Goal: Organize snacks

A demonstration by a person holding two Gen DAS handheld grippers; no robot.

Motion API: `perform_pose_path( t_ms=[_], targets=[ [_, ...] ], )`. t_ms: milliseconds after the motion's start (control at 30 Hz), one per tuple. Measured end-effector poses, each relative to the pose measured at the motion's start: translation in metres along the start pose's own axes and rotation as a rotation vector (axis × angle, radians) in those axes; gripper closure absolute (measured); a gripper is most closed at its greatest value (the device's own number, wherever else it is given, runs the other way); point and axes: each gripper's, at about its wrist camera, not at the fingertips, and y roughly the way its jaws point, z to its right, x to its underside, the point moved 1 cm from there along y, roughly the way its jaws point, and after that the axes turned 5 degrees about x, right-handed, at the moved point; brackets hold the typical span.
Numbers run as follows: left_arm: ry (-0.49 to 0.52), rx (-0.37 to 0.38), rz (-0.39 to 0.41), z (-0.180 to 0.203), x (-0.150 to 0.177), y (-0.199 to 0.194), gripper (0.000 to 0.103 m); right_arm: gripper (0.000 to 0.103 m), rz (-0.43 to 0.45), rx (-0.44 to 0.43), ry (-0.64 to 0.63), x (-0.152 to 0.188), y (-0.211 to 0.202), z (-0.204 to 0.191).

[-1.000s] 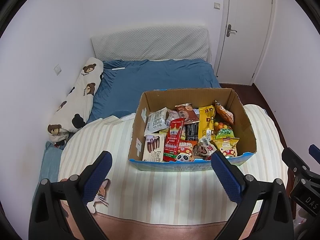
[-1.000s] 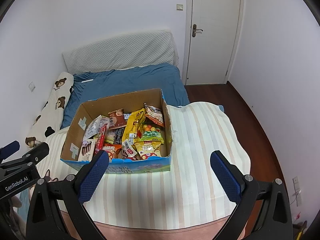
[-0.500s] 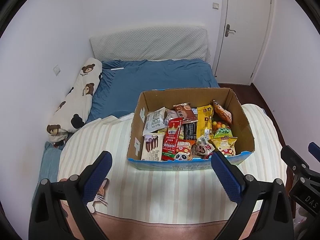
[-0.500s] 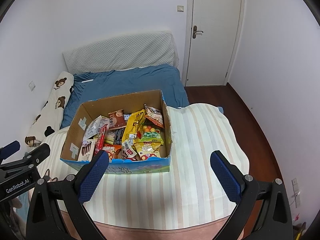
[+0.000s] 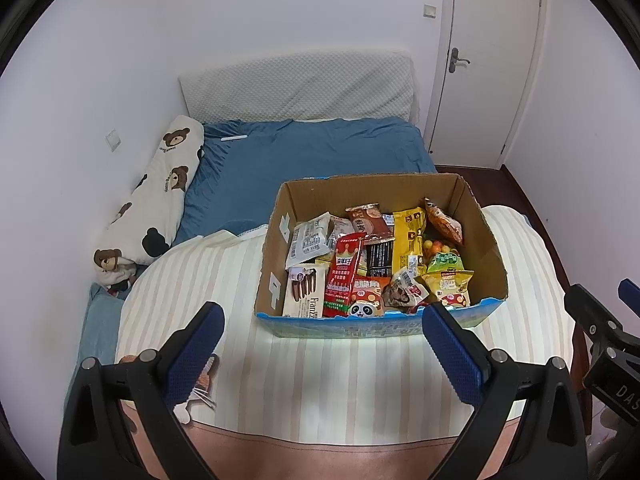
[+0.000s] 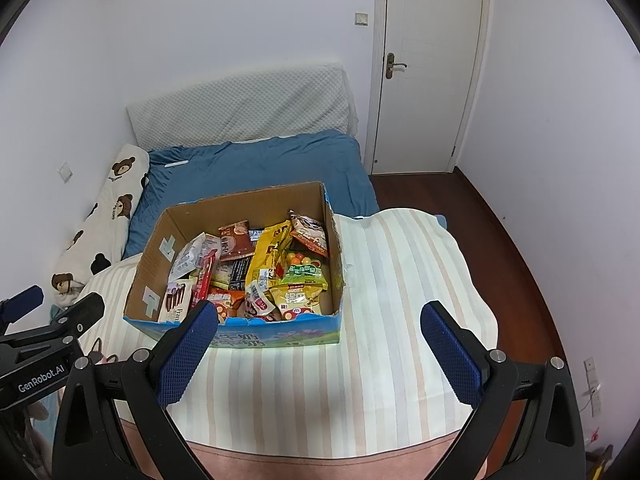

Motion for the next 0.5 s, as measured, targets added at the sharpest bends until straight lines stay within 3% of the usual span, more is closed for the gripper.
perform_pose_path(
  t_ms=[500],
  targets=[
    [0.012,0.013,0.008,0.0005,0.0017,-0.0052,0.001,0.0,0.007,-0.014,-0.009,-0.0049,-0.0066,-0.0008]
  ],
)
